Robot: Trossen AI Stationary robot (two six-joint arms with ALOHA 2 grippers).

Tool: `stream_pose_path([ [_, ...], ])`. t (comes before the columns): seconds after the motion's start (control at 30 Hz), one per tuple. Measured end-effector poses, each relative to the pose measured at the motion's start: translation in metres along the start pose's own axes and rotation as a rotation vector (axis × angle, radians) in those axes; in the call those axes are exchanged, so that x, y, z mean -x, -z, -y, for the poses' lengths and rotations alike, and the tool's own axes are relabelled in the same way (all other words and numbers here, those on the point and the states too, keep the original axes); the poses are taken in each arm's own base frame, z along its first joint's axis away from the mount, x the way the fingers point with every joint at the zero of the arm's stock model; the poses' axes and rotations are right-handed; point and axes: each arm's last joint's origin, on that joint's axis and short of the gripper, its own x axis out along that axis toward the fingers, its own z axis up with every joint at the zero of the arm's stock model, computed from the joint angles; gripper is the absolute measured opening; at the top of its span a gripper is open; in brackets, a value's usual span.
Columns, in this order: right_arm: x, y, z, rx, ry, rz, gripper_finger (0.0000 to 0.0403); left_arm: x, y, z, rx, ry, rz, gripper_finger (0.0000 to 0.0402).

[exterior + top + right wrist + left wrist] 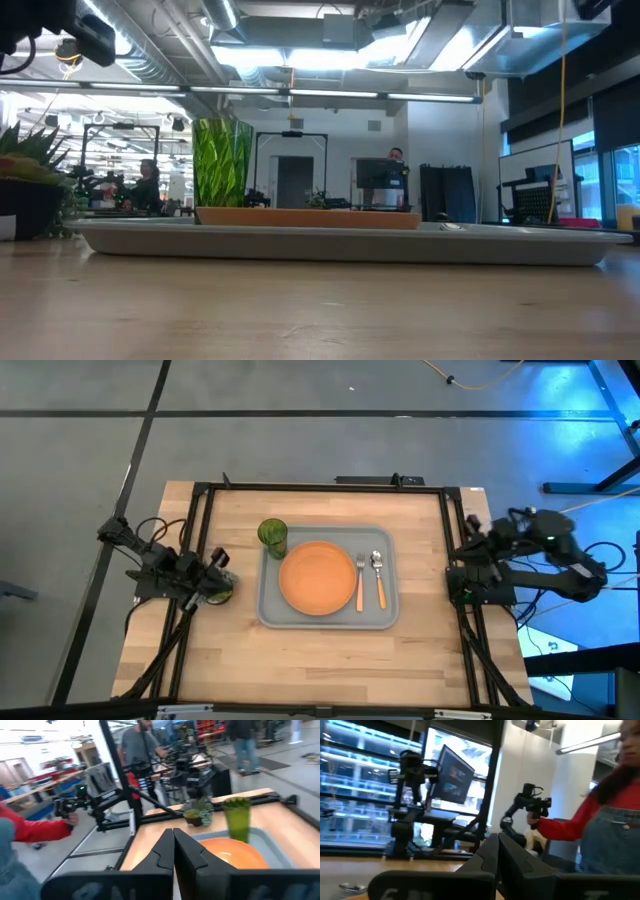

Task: Pick and place plate/cup/fork/spoon on tray
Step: Return to Home Position

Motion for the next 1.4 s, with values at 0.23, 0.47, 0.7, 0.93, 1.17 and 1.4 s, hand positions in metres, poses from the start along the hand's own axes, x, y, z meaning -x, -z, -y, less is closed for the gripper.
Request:
stream_pose_path([
  [0.23, -0.035, 0.030, 0.018, 0.078, -0.131, 0.063, 0.0003, 0.000, 0.001, 0.001, -0.001, 0.027, -0.010, 0.0000],
  [0.47, -0.055, 0.069, 0.035, 0.081, -0.138, 0.001, 0.0003, 0.000, 0.001, 0.001, 0.006, 0.027, -0.010, 0.0000],
  [0.7, -0.064, 0.098, 0.045, 0.131, -0.180, 0.006, 0.0003, 0.000, 0.001, 0.001, 0.006, 0.027, -0.010, 0.0000],
  [0.93, -0.066, 0.126, 0.052, 0.159, -0.235, 0.065, 0.0003, 0.000, 0.001, 0.002, 0.006, 0.070, -0.016, 0.0000],
  [1.17, -0.070, 0.156, 0.062, 0.109, -0.218, 0.006, 0.0003, 0.000, 0.004, 0.002, -0.017, 0.072, -0.049, 0.0000],
  [1.4, -0.070, 0.157, 0.062, 0.202, -0.216, 0.004, 0.0003, 0.001, 0.012, -0.002, -0.185, -0.010, -0.125, 0.0000],
])
